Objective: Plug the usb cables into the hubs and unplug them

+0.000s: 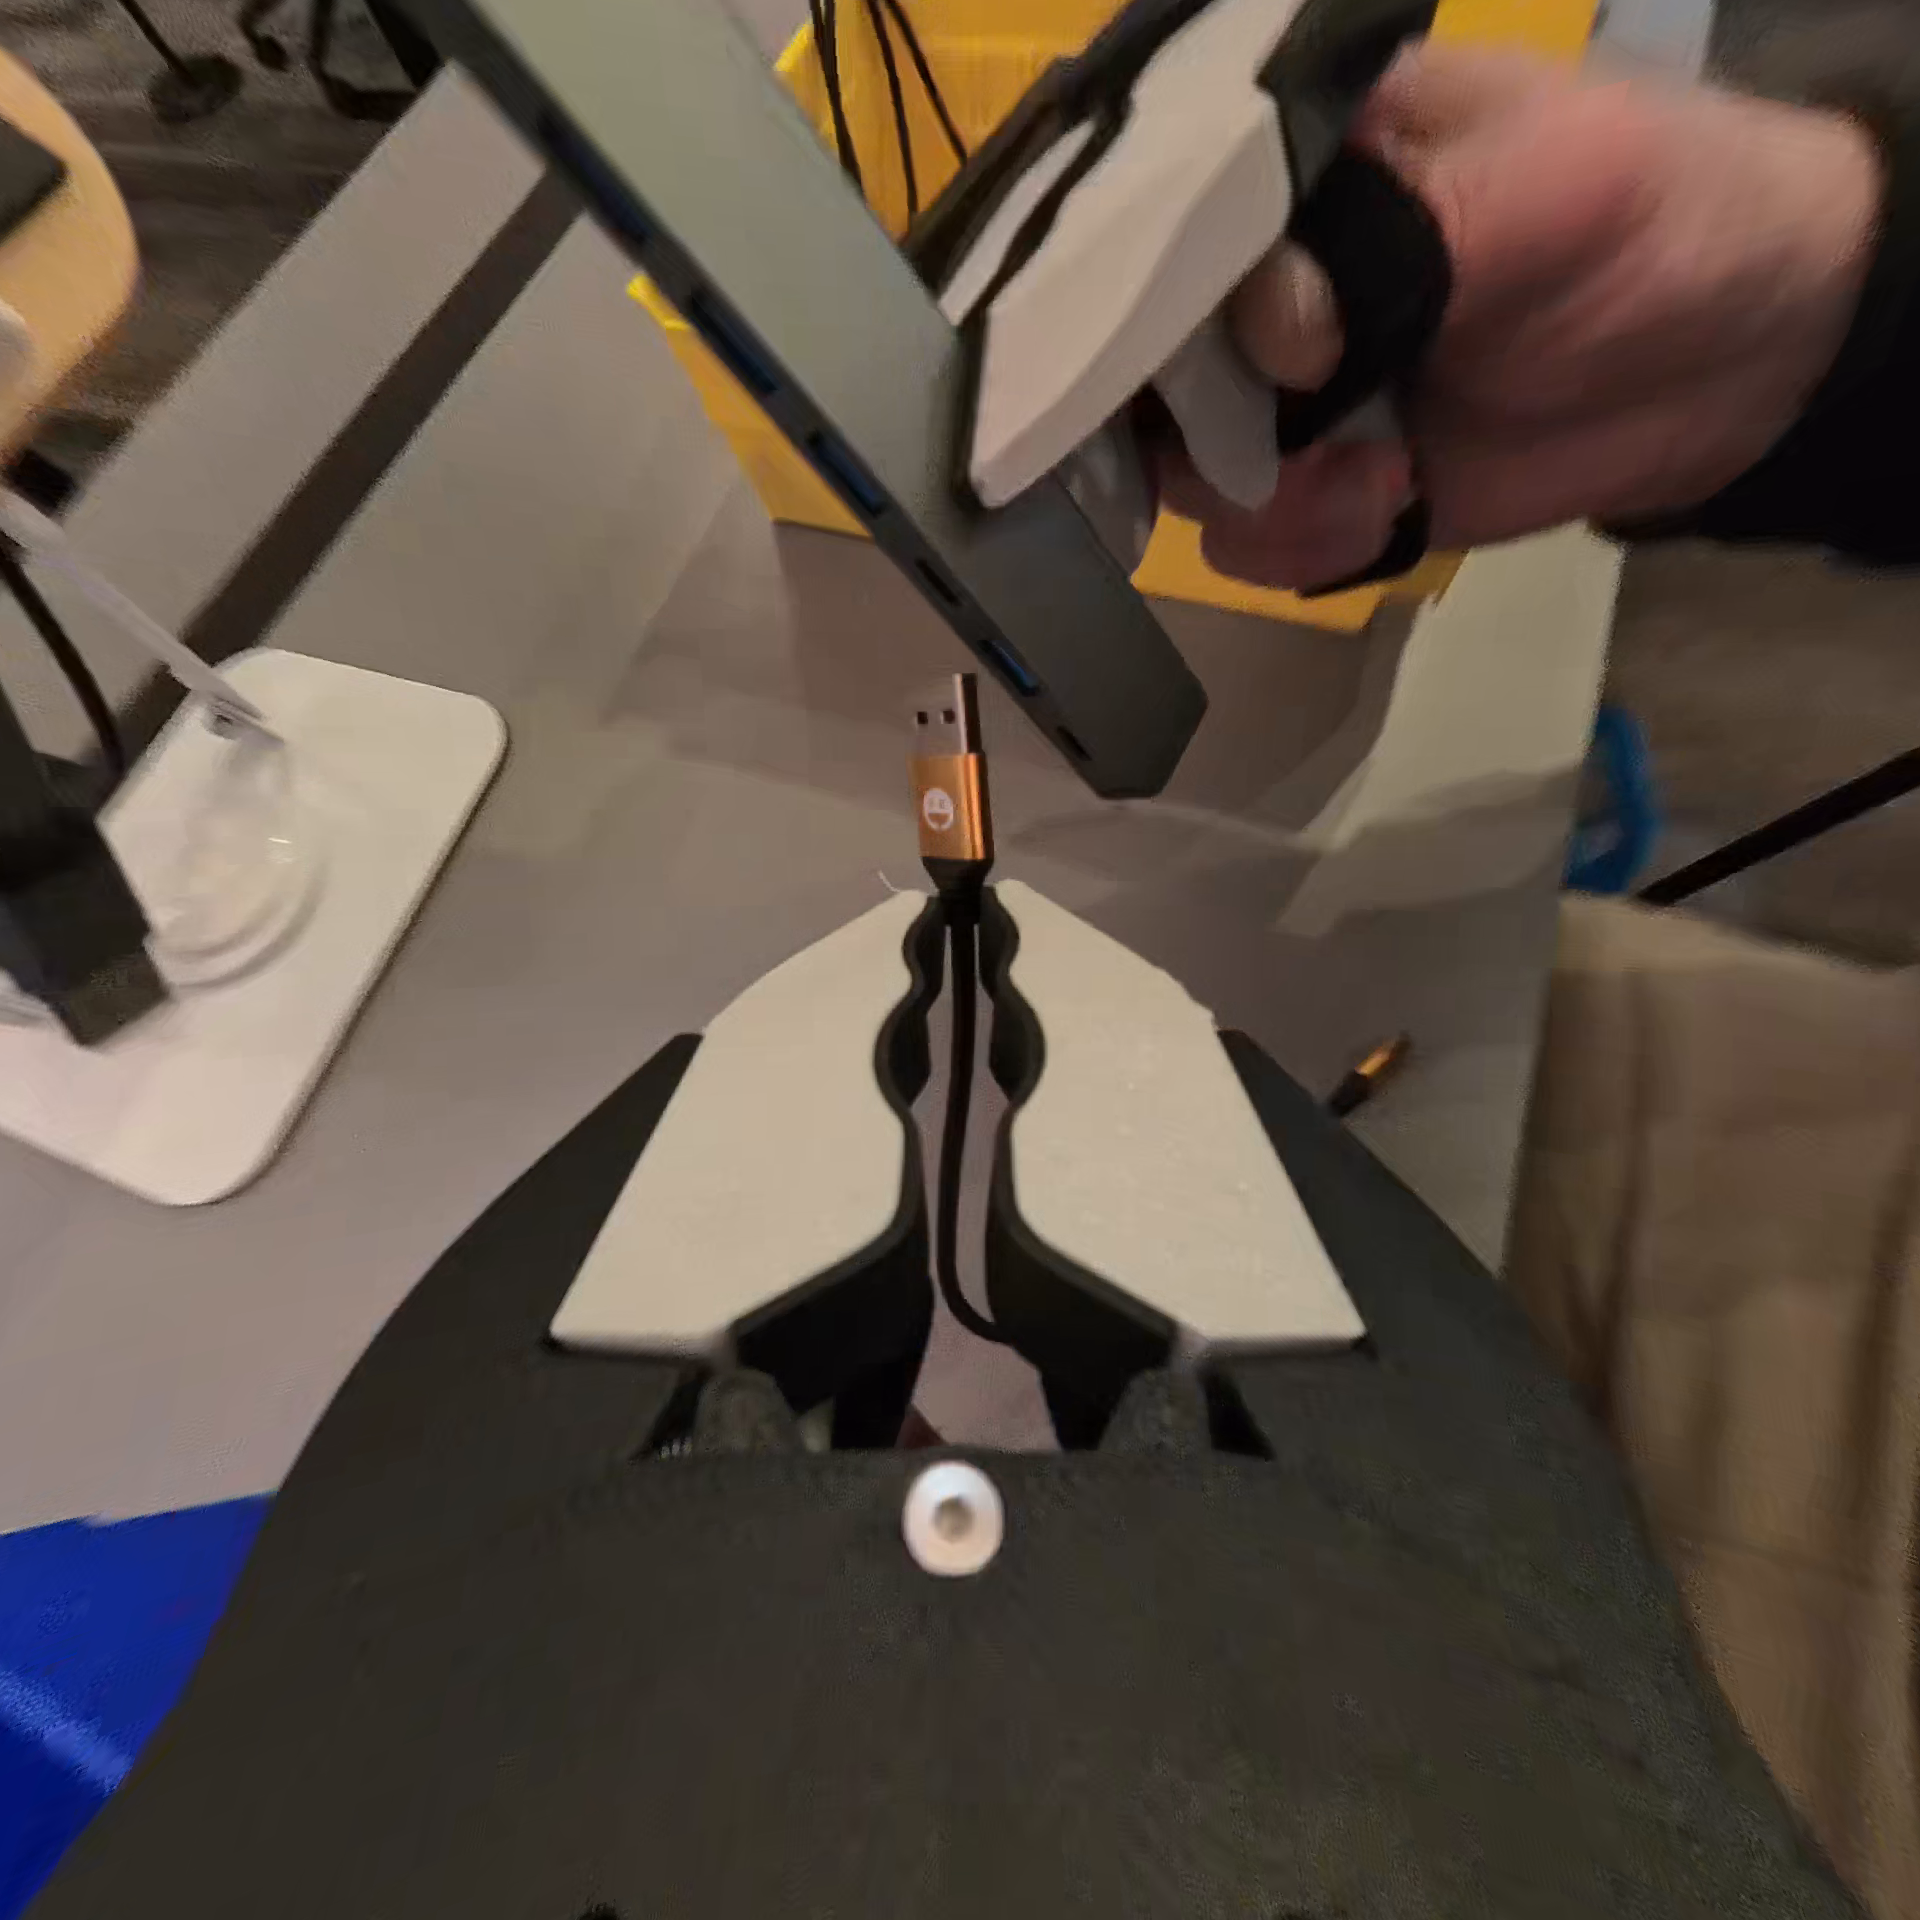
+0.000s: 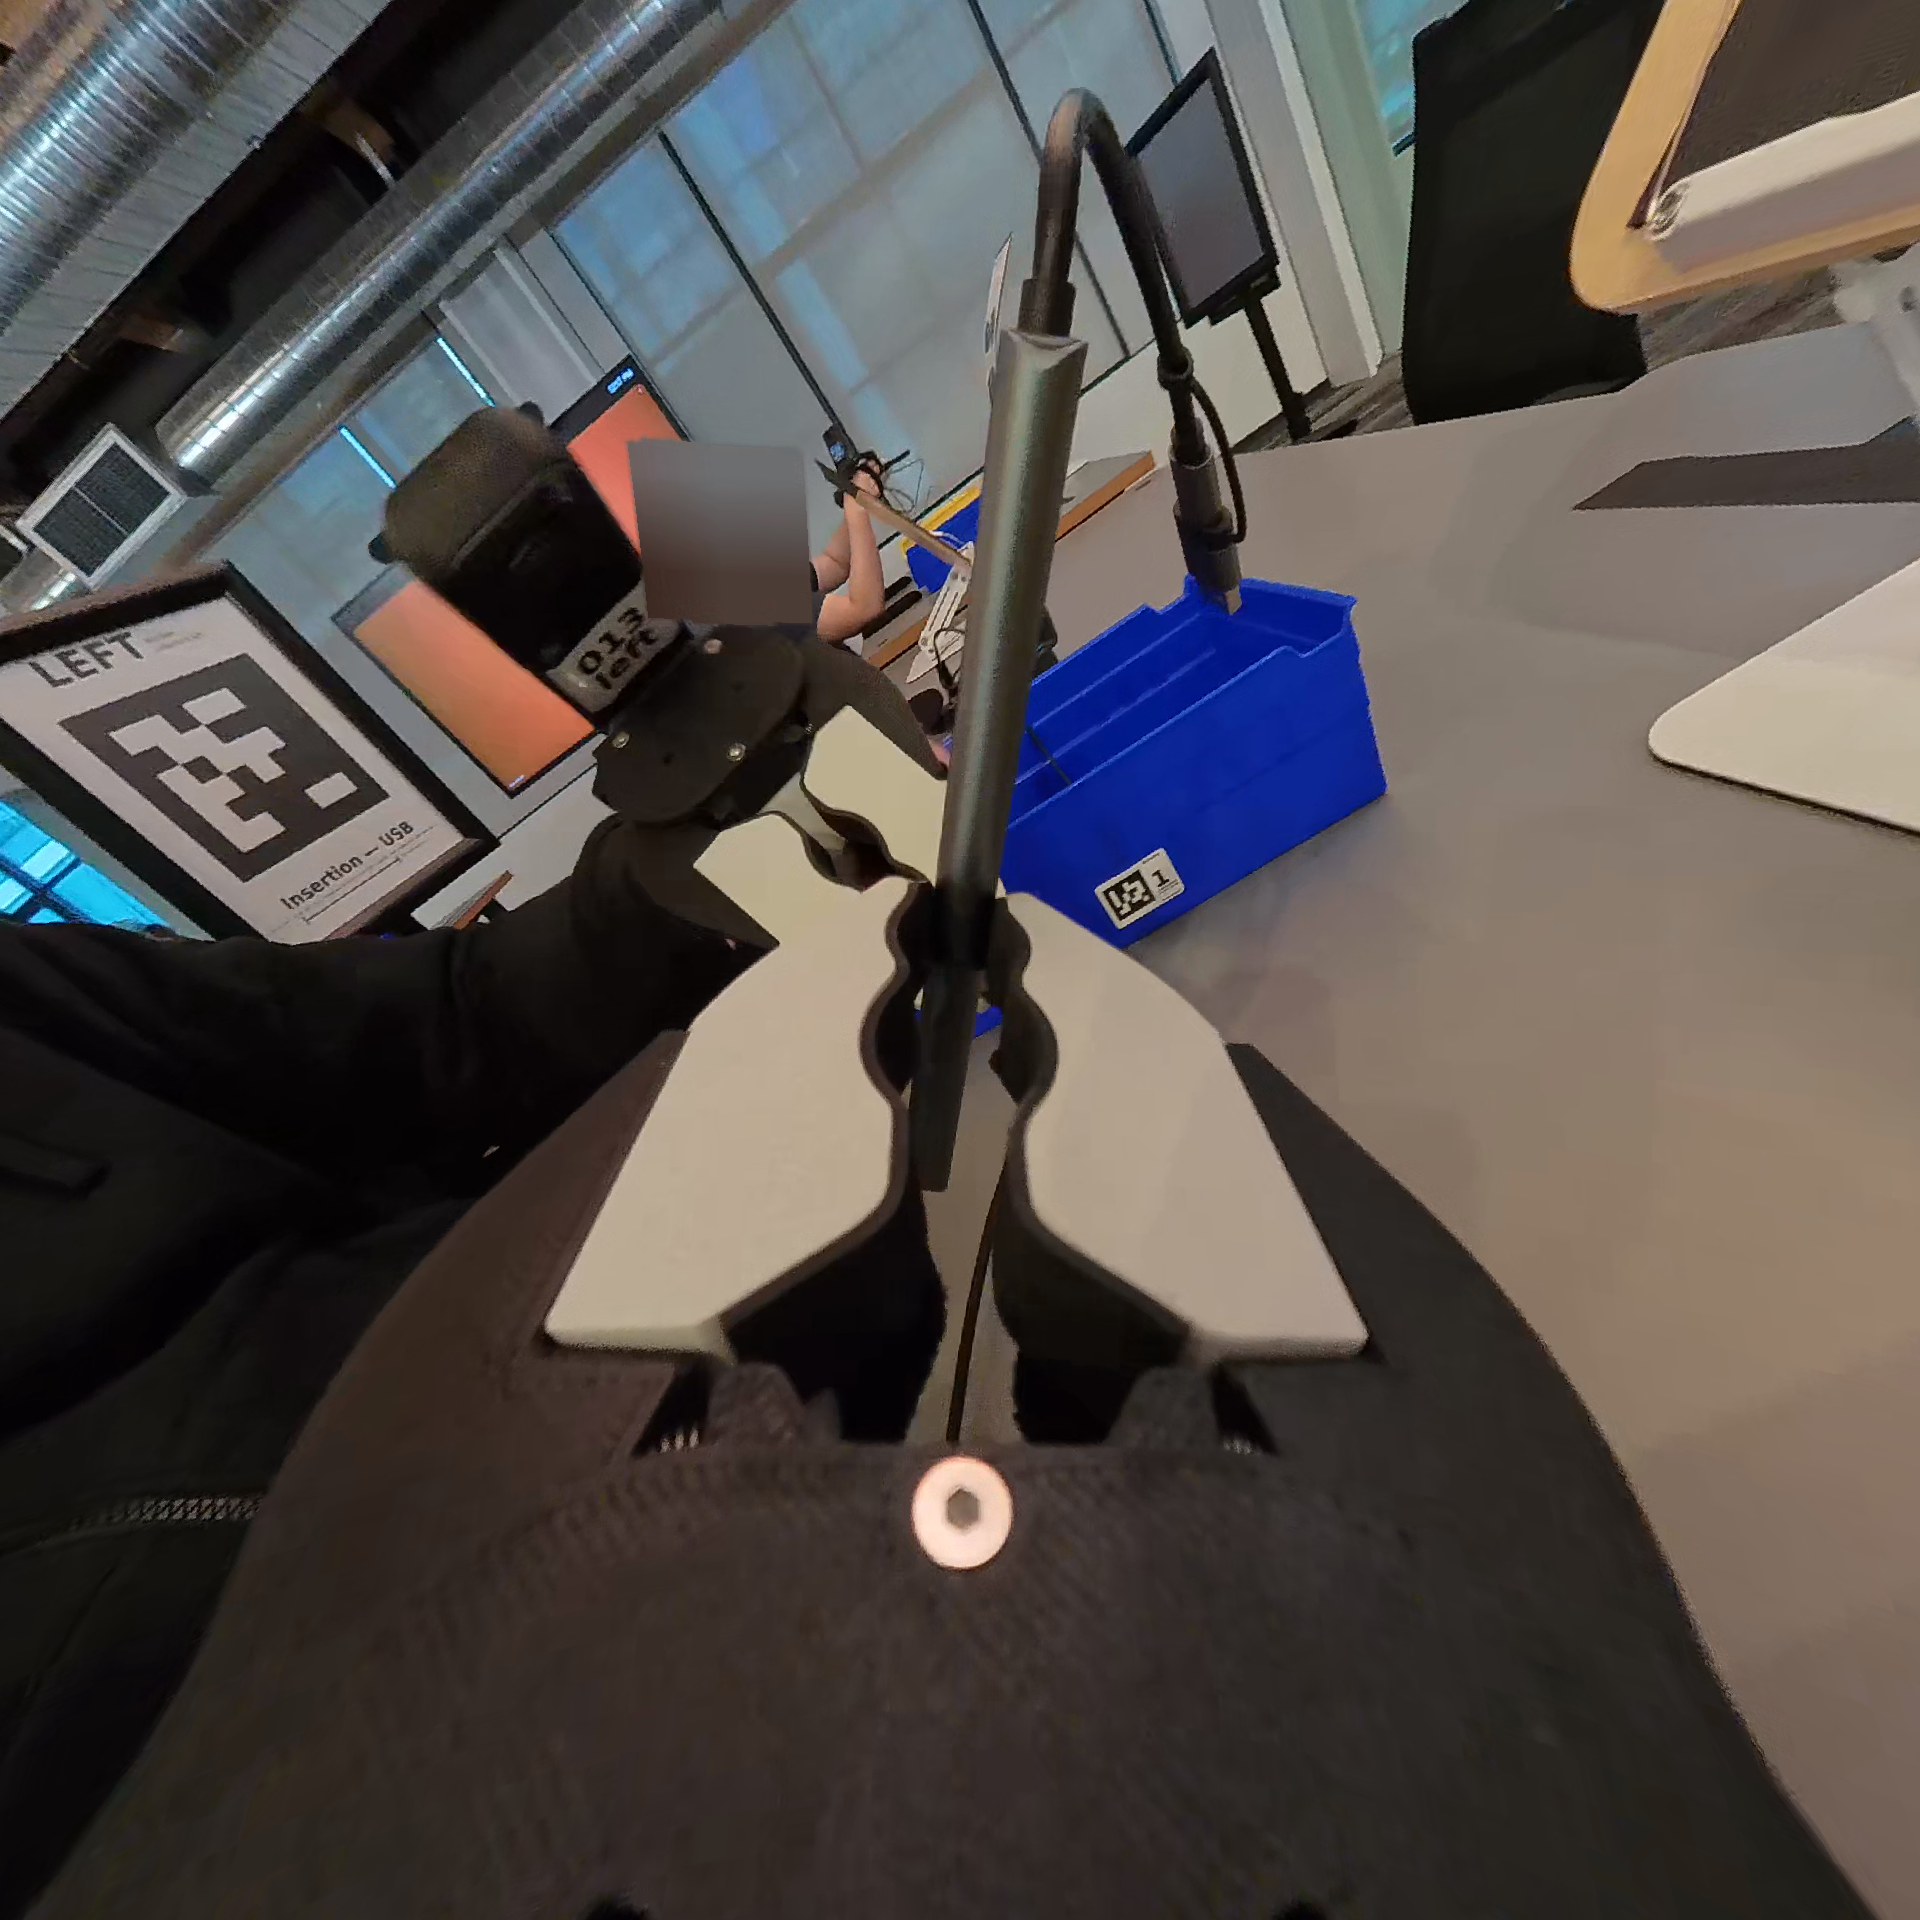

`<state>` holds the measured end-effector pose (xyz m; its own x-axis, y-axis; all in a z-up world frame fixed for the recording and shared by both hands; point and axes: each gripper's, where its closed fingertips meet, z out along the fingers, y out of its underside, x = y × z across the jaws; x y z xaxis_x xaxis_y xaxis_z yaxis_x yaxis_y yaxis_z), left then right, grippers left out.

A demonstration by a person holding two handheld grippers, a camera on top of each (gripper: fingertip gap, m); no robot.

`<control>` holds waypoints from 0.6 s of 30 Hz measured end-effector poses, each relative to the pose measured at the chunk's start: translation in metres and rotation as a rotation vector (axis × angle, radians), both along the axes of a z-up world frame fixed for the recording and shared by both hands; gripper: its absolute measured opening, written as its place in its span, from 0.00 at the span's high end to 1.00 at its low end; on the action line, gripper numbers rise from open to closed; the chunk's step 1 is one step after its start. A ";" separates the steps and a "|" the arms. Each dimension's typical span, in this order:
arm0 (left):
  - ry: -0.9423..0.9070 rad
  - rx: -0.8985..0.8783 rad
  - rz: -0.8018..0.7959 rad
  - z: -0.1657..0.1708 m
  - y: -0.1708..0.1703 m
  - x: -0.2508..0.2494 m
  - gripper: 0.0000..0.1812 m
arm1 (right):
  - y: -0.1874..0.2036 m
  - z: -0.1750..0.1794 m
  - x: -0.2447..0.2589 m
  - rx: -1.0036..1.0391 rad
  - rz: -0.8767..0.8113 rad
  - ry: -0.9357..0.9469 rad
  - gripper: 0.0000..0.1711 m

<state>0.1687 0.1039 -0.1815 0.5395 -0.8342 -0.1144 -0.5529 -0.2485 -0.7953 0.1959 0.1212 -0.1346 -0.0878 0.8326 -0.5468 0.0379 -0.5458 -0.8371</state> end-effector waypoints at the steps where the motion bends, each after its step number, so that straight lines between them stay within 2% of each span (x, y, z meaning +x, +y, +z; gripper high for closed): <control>1: -0.047 -0.039 0.013 -0.001 0.002 0.001 0.96 | 0.002 0.001 0.001 0.001 -0.009 0.002 0.94; 8: -0.131 -0.256 0.174 -0.059 0.021 0.000 0.96 | 0.007 0.002 0.004 0.021 -0.049 0.000 0.94; 11: -0.081 -0.299 0.223 -0.084 0.025 -0.003 0.95 | 0.007 0.002 0.005 0.025 -0.046 -0.002 0.94; 14: 0.025 -0.278 0.271 -0.101 0.028 -0.011 0.92 | 0.007 0.001 0.005 0.015 -0.040 0.002 0.94; 18: 0.114 -0.202 0.276 -0.100 0.030 -0.014 0.87 | 0.006 0.000 0.004 0.009 -0.026 0.006 0.94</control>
<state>0.1546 0.1343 -0.2811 0.7407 -0.6710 -0.0344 -0.5256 -0.5467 -0.6518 0.1998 0.1270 -0.1346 -0.0689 0.8396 -0.5388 0.0188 -0.5389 -0.8422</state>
